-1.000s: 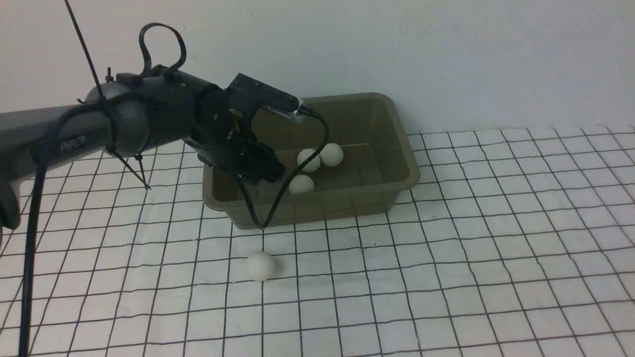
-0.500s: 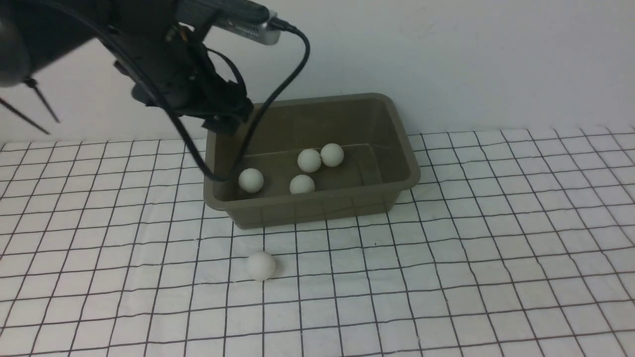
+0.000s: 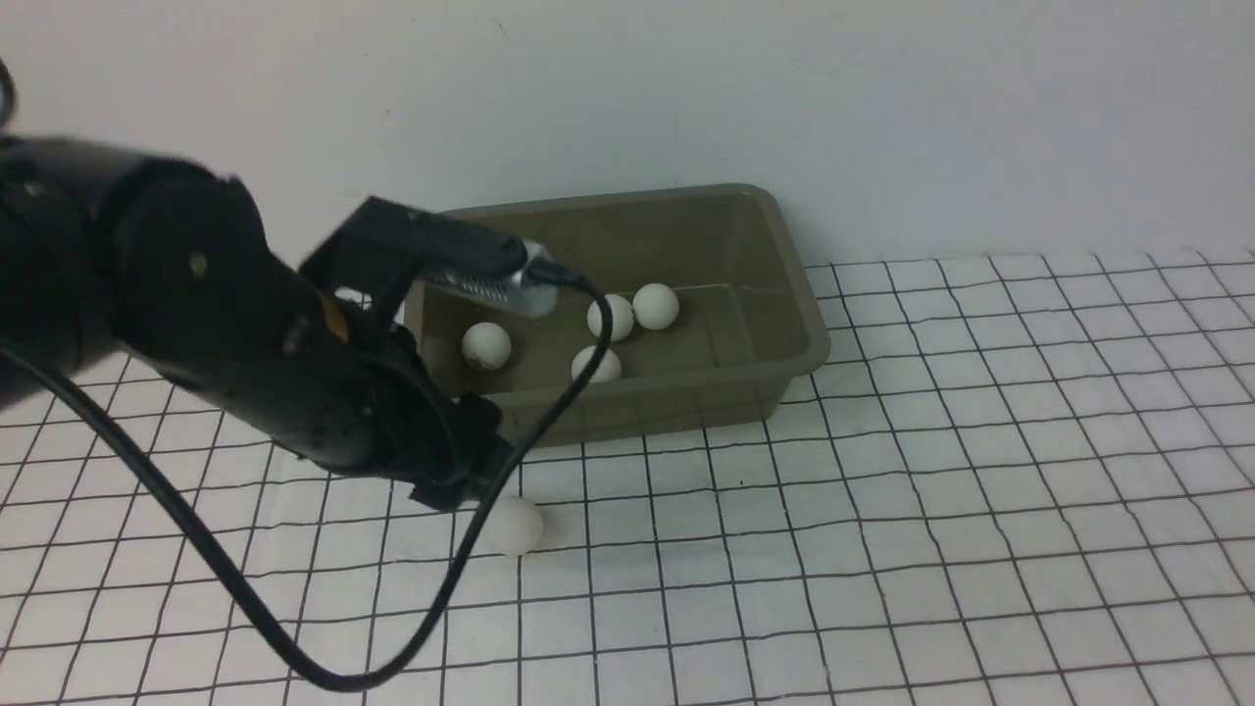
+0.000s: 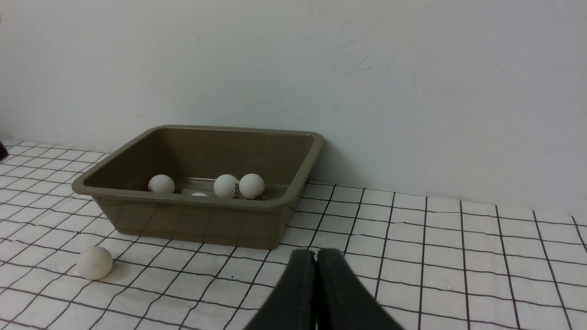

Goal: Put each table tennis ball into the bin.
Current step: Use the left arm to clamp the table tennis ball closest to it

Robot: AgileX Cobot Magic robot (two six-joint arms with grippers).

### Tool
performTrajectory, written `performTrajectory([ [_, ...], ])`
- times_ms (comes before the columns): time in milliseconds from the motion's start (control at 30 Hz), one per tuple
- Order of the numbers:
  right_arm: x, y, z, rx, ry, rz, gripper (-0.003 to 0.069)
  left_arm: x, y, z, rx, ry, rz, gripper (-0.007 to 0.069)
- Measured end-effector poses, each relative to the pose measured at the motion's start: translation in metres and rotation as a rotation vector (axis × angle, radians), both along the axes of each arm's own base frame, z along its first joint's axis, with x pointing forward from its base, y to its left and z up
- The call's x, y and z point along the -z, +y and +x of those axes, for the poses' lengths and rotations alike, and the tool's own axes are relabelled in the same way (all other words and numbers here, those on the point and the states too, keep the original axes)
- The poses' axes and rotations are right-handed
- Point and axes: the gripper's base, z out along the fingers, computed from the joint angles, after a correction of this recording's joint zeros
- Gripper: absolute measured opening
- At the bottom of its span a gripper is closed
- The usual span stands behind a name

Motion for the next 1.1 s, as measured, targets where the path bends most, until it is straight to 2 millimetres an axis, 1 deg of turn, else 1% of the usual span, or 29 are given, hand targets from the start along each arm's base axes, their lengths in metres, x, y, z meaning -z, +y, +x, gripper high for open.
performTrajectory([
  [133, 0.0, 0.0, 0.0, 0.0, 0.0, 0.0, -0.0018, 0.024, -0.005, 0.008, -0.011, -0.024, -0.012, 0.0542],
  [167, 0.0, 0.0, 0.0, 0.0, 0.0, 0.0, -0.0018, 0.029, -0.006, 0.012, -0.014, -0.037, -0.016, 0.0542],
  [200, 0.0, 0.0, 0.0, 0.0, 0.0, 0.0, -0.0018, 0.038, -0.009, 0.019, -0.019, -0.048, -0.021, 0.0542],
  [233, 0.0, 0.0, 0.0, 0.0, 0.0, 0.0, -0.0018, 0.042, -0.01, 0.021, -0.021, -0.044, -0.02, 0.0542],
  [333, 0.0, 0.0, 0.0, 0.0, 0.0, 0.0, -0.0018, 0.069, -0.016, 0.034, -0.022, -0.032, -0.009, 0.0545],
  [367, 0.0, 0.0, 0.0, 0.0, 0.0, 0.0, -0.0018, 0.07, -0.016, 0.034, -0.022, -0.028, -0.007, 0.0545],
  [433, 0.0, 0.0, 0.0, 0.0, 0.0, 0.0, -0.0018, 0.086, -0.019, 0.04, -0.014, -0.016, 0.012, 0.0545],
  [500, 0.0, 0.0, 0.0, 0.0, 0.0, 0.0, -0.0018, 0.095, -0.02, 0.044, -0.008, -0.017, 0.022, 0.0545],
  [833, 0.0, 0.0, 0.0, 0.002, 0.009, 0.023, -0.0018, 0.121, -0.024, 0.055, -0.013, -0.026, 0.026, 0.0545],
  [1100, 0.0, 0.0, 0.0, 0.002, 0.009, 0.023, -0.0018, 0.135, -0.025, 0.057, -0.018, -0.009, 0.032, 0.0544],
])
